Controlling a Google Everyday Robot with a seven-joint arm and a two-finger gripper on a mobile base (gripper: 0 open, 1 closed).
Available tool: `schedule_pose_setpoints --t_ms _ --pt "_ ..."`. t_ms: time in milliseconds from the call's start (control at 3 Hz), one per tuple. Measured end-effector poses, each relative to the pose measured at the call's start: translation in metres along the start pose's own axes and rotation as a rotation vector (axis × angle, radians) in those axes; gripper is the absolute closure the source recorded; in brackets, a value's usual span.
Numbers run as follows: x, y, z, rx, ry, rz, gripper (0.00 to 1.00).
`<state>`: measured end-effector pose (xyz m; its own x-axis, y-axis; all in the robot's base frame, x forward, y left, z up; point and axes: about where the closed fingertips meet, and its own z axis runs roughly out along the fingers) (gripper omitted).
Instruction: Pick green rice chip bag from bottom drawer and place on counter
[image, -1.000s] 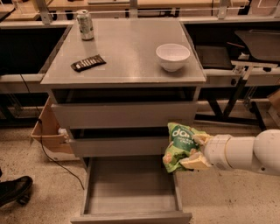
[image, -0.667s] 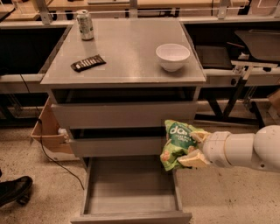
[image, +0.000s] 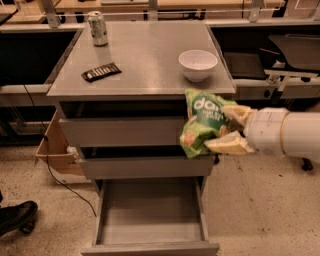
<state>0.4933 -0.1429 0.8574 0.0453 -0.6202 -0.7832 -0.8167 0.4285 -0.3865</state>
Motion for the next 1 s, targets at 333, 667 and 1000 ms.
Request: schedule_pose_setpoints --t_ms 333,667,1000 --pt "-0.046 -0.032 -0.014 0.041 -0.082 -0.048 1.00" --pt "-0.107 -0.067 0.003 0.063 -0.194 -0.072 1.00" --pt "-0.145 -0.081 0.037 0.046 -0.240 -0.075 1.00"
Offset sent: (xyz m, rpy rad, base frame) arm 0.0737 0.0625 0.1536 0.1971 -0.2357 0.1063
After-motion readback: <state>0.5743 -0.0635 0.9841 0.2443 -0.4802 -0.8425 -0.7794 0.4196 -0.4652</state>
